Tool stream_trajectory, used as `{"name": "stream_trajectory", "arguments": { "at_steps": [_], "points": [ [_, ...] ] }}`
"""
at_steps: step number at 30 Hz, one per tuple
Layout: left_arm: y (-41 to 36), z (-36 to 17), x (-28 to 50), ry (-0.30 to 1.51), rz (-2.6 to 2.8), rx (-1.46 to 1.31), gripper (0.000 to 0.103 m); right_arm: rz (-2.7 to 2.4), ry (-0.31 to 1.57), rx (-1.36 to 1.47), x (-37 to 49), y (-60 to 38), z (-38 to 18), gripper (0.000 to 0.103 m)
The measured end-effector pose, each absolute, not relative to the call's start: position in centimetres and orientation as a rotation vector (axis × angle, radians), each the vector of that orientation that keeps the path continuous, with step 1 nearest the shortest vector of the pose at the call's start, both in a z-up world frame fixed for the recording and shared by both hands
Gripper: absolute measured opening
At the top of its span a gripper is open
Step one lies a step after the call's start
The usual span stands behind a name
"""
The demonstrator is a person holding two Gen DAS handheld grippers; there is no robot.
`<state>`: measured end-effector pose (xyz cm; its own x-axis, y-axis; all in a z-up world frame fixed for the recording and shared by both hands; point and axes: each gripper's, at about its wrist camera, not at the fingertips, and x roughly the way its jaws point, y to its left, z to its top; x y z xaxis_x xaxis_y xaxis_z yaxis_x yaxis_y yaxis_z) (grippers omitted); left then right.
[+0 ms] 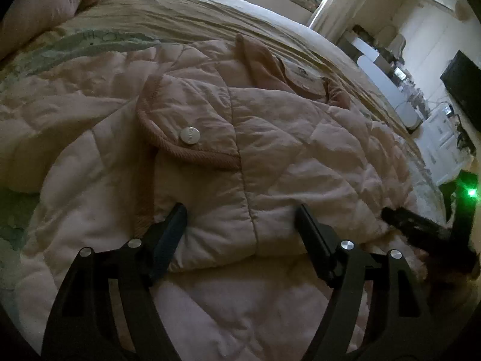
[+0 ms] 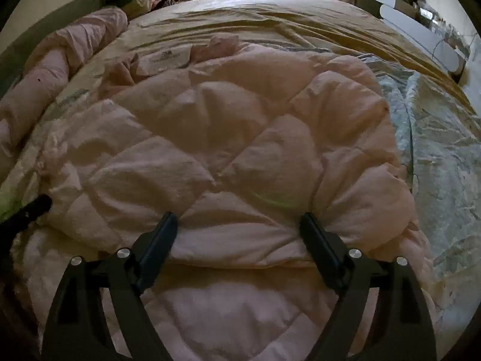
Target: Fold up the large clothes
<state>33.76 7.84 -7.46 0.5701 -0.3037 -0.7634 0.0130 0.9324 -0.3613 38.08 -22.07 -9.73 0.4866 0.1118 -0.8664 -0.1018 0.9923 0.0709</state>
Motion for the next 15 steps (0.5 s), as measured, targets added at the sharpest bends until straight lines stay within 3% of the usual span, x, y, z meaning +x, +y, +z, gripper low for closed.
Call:
{"name": "stream_trajectory", "arguments": {
  "at_steps": [4, 6, 8, 15],
  "points": [
    [8.1, -6.5, 32.7, 0.929, -0.18, -0.373, 0.069, 0.115, 1.032, 0.003, 37.6, -21.8, -9.5, 0.086],
    [9.0, -5.6, 32.2, 0.912, -0.205, -0.445, 0.085, 0.113, 0.997, 0.004, 36.7, -21.5, -8.6, 0.088],
    [9.9, -4.6, 31.8, 0.907, -0.181, -0.475, 0.092, 0.142, 0.963, 0.017, 35.7, -21.3, -7.6, 0.092],
    [12.2, -2.0, 30.5, 0.866, -0.021, -0.402, 0.094, 0.203, 0.874, -0.007, 34.0, -18.8, -4.2, 0.098]
  ]
}}
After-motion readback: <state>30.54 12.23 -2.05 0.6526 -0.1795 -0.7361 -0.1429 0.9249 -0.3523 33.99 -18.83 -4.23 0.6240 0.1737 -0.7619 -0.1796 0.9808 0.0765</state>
